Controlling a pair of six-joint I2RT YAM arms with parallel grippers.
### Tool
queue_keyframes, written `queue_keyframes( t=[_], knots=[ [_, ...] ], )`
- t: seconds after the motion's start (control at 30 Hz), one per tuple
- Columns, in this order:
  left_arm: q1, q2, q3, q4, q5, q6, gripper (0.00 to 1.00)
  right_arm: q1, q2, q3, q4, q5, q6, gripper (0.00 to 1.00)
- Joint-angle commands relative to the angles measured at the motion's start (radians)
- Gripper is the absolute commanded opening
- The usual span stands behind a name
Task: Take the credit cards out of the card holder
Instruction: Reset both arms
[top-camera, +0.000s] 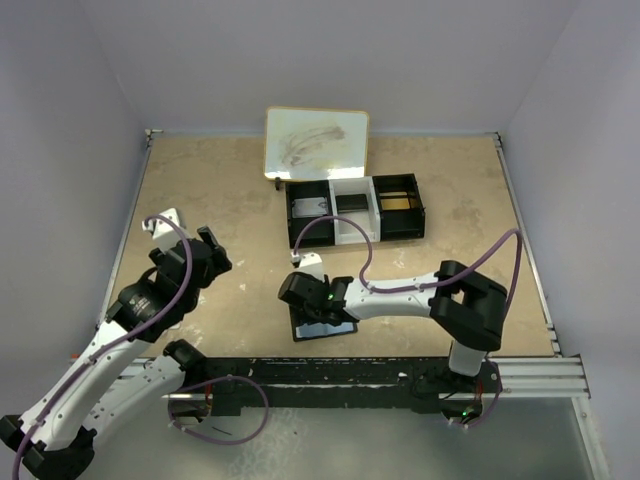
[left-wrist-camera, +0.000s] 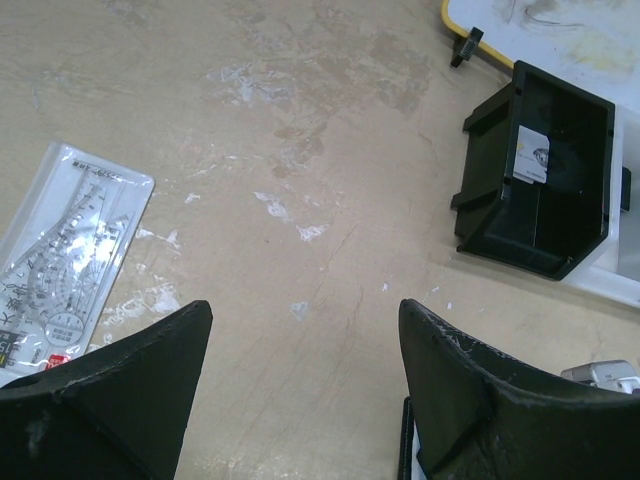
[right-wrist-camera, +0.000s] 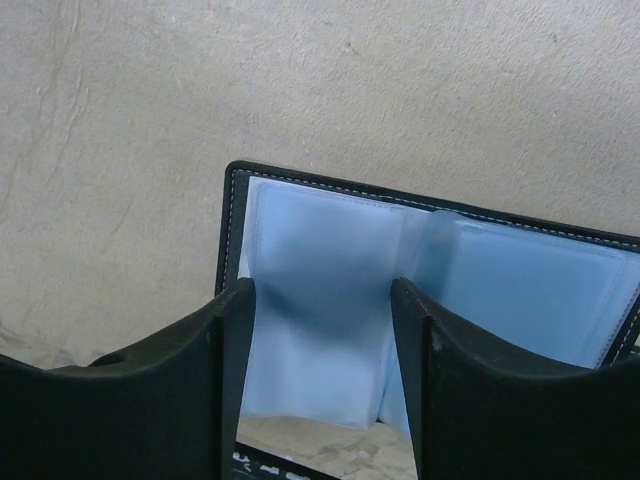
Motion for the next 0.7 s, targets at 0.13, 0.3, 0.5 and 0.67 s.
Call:
queue_keyframes(
  t=[0.13, 0.3, 0.5, 0.67],
  knots=[
    [0.004, 0.013, 0.002, 0.013, -0.009, -0.006, 0.73, 0.003, 0.026, -0.03, -0.007, -0.028, 0.049, 0.48],
    [0.004, 0.016, 0.0, 0.014, -0.009, -0.006, 0.73, -0.005, -0.021, -0.087, 0.088, -0.07, 0.038, 0.47],
    [0.005, 0.019, 0.0, 0.015, -0.008, -0.003, 0.73, -0.009, -0.103, -0.075, 0.056, -0.054, 0.033, 0.6],
    [0.005, 0.023, 0.0, 0.018, -0.005, -0.003, 0.73, -0.01, -0.214, -0.046, -0.074, 0.031, 0.046, 0.77]
  ],
)
